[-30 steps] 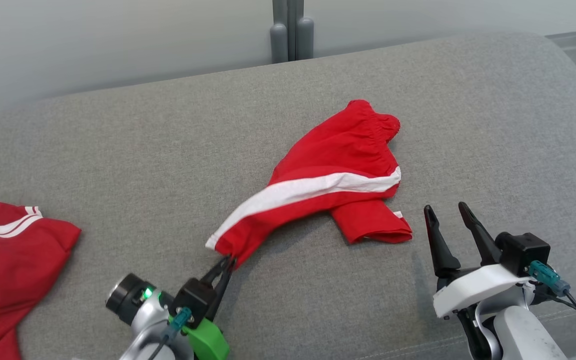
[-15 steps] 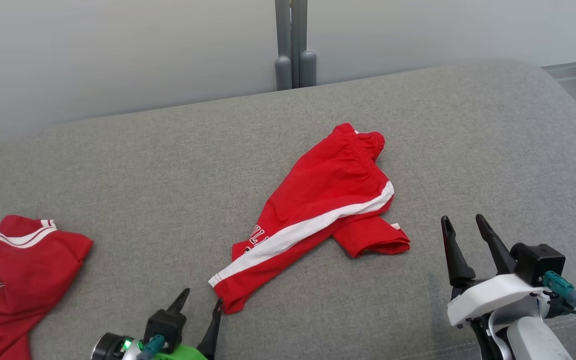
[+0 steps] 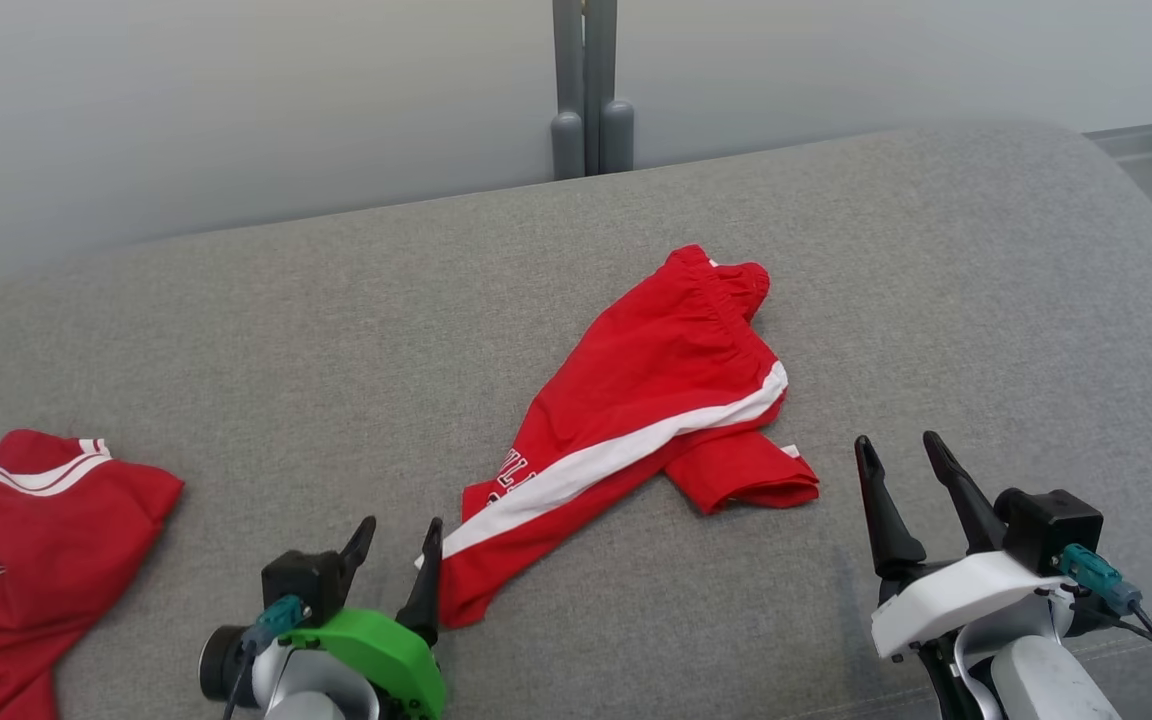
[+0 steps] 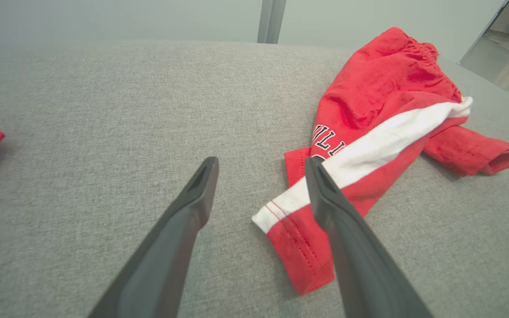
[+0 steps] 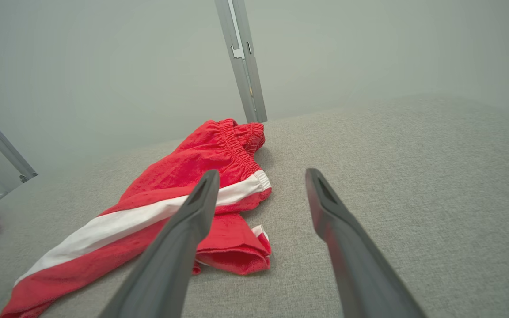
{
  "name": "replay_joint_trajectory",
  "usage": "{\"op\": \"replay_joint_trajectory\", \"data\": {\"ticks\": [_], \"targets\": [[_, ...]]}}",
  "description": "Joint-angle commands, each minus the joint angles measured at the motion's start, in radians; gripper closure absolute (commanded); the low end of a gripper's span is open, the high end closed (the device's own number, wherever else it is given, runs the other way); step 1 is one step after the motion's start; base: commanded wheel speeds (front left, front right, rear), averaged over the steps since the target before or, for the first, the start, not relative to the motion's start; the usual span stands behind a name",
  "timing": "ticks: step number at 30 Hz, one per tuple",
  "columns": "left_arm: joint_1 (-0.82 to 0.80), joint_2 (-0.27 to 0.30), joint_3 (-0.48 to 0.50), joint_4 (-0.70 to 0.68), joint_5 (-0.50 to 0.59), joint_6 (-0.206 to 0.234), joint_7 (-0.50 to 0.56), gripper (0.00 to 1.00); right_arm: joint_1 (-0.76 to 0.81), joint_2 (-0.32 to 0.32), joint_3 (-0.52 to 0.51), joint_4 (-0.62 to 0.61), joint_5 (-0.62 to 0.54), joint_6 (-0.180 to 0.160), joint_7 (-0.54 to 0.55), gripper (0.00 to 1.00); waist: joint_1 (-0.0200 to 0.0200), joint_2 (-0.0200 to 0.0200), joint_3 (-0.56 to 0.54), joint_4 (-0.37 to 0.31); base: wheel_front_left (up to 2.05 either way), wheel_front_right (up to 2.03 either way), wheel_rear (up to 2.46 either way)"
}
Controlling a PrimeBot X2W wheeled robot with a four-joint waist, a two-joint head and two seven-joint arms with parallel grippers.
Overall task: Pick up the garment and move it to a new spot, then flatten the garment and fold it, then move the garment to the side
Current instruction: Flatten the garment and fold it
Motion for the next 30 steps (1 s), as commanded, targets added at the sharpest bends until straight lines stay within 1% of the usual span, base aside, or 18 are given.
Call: {"op": "replay_joint_trajectory", "data": {"ticks": [1,5,9,12,14,15,16,17,18,20,22,23,24,26,28,30], "targets": [[-0.047,-0.001,-0.020,0.025,-0.027,-0.004,0.000,0.00,-0.006,-0.006,0.004,0.002,0.000,0.000,-0.003,0.00,0.0000,0.0000,0.010,-0.016,0.00,0.00,0.00],[-0.144,0.000,-0.075,0.109,-0.052,-0.006,0.001,0.00,-0.011,-0.011,0.009,0.006,0.002,0.000,-0.003,0.00,0.0000,0.0000,0.021,-0.039,0.00,0.00,0.00],[-0.240,0.000,-0.090,0.207,-0.059,0.002,0.001,0.00,-0.019,-0.012,0.014,0.005,0.002,0.000,-0.003,0.00,0.0000,0.0000,0.039,-0.062,0.00,0.00,0.00],[-0.300,0.000,-0.104,0.306,-0.068,0.005,0.005,0.00,-0.024,-0.011,0.018,0.007,0.000,0.000,-0.003,0.00,0.0000,0.0000,0.050,-0.079,0.00,0.00,0.00],[-0.336,0.000,-0.115,0.355,-0.082,0.002,0.006,0.05,-0.026,-0.010,0.019,0.007,-0.001,0.000,-0.003,0.00,0.0000,0.0000,0.058,-0.088,0.00,0.00,0.00],[-0.349,0.000,-0.125,0.379,-0.082,0.001,0.011,0.12,-0.028,-0.011,0.018,0.006,0.000,0.000,-0.003,0.00,0.0000,0.0000,0.060,-0.090,0.00,0.00,0.00],[-0.356,0.000,-0.135,0.404,-0.082,0.000,0.017,0.15,-0.029,-0.011,0.016,0.006,0.000,0.000,-0.003,0.00,0.0000,0.0000,0.063,-0.091,0.00,0.00,0.00],[-0.361,0.001,-0.144,0.424,-0.086,-0.001,0.023,0.15,-0.030,-0.010,0.016,0.005,0.000,0.000,-0.003,0.00,0.0000,0.0000,0.064,-0.093,0.00,0.00,0.00],[-0.366,0.001,-0.154,0.442,-0.090,-0.003,0.028,0.18,-0.030,-0.010,0.015,0.005,0.000,0.000,-0.003,0.00,0.0000,0.0000,0.066,-0.093,0.00,0.00,0.00],[-0.371,0.000,-0.177,0.466,-0.103,-0.006,0.042,0.19,-0.029,-0.011,0.011,0.003,0.001,0.000,-0.003,0.00,0.0000,0.0000,0.068,-0.093,0.00,0.00,0.00],[-0.371,0.000,-0.188,0.475,-0.108,-0.007,0.047,0.18,-0.027,-0.010,0.009,0.002,0.000,0.000,-0.003,0.00,0.0000,0.0000,0.068,-0.091,0.00,0.00,0.00],[-0.371,0.000,-0.200,0.480,-0.115,-0.006,0.048,0.16,-0.027,-0.009,0.007,0.002,-0.001,0.000,-0.003,0.00,0.0000,0.0000,0.069,-0.088,0.00,0.00,0.00],[-0.369,0.000,-0.213,0.485,-0.121,-0.007,0.052,0.10,-0.028,-0.007,0.007,0.003,-0.001,0.000,-0.003,0.00,0.0000,0.0000,0.070,-0.085,0.00,0.00,0.00],[-0.370,0.000,-0.237,0.490,-0.133,-0.008,0.052,0.08,-0.034,-0.006,0.011,0.006,-0.001,0.000,-0.003,0.00,0.0000,0.0000,0.072,-0.079,0.00,0.00,0.00],[-0.368,0.000,-0.262,0.493,-0.145,-0.008,0.053,0.13,-0.037,-0.004,0.014,0.006,-0.001,0.000,-0.003,0.00,0.0000,0.0000,0.075,-0.074,0.00,0.00,0.00],[-0.363,0.000,-0.297,0.486,-0.156,-0.009,0.059,0.10,-0.039,-0.001,0.017,0.005,-0.003,0.000,-0.003,0.00,0.0000,0.0000,0.077,-0.070,0.00,0.00,0.00]]}}
